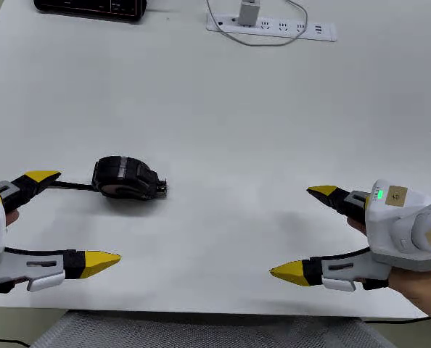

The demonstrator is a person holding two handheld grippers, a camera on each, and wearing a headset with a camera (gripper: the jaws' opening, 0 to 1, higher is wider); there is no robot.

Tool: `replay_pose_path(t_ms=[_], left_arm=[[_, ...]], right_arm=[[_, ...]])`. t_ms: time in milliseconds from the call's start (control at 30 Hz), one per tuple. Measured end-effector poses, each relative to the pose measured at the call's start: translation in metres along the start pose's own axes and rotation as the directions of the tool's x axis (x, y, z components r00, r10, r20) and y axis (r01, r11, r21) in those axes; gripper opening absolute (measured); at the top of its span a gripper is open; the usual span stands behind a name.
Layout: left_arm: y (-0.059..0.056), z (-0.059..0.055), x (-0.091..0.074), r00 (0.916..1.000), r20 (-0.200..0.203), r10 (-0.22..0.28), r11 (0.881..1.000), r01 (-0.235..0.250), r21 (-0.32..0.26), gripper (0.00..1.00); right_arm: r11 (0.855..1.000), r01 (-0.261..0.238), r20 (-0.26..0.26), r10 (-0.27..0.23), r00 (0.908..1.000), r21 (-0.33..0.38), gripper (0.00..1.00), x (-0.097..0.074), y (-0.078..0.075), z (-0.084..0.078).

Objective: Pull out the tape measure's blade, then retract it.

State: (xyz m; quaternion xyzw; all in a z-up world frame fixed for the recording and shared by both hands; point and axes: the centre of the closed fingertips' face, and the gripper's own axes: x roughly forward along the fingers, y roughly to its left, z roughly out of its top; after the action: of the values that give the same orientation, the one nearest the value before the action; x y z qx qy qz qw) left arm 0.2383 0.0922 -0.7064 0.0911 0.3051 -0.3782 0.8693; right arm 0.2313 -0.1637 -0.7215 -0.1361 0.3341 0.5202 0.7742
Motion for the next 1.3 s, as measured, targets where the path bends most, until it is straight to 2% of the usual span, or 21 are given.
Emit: replay_pose_path(t_ms=[300,533,667,1000,1233,1300], left_arm=[[0.002,0.000,0.003,0.9999,-0.003,-0.012,1.000,0.012,0.000,0.93],[0.012,0.005,0.013,0.9999,-0.011,-0.004,1.000,0.004,0.013,0.90],[0.015,0.004,0.020,0.9993,-0.031,-0.019,0.999,0.020,0.031,0.87],[0.029,0.009,0.030,0.9978,-0.053,-0.041,0.997,0.044,0.056,0.76],[0.042,0.005,0.035,0.9965,-0.077,-0.033,0.998,0.037,0.053,0.63],[0.043,0.003,0.037,0.9951,-0.091,-0.040,0.997,0.046,0.068,0.58]], right_arm=[[1.000,-0.003,0.004,0.003,1.0000,-0.004,0.88,0.001,-0.001,0.002],[1.000,-0.014,0.006,0.014,0.9999,-0.023,0.87,0.009,-0.008,0.010],[0.999,-0.023,0.008,0.023,0.9997,-0.035,0.87,0.013,-0.013,0.014],[0.997,-0.055,-0.007,0.055,0.9985,-0.057,0.85,0.023,-0.019,0.014],[0.995,-0.069,-0.013,0.068,0.9976,-0.068,0.82,0.030,-0.020,0.014],[0.994,-0.076,-0.018,0.075,0.9971,-0.073,0.81,0.032,-0.020,0.013]])
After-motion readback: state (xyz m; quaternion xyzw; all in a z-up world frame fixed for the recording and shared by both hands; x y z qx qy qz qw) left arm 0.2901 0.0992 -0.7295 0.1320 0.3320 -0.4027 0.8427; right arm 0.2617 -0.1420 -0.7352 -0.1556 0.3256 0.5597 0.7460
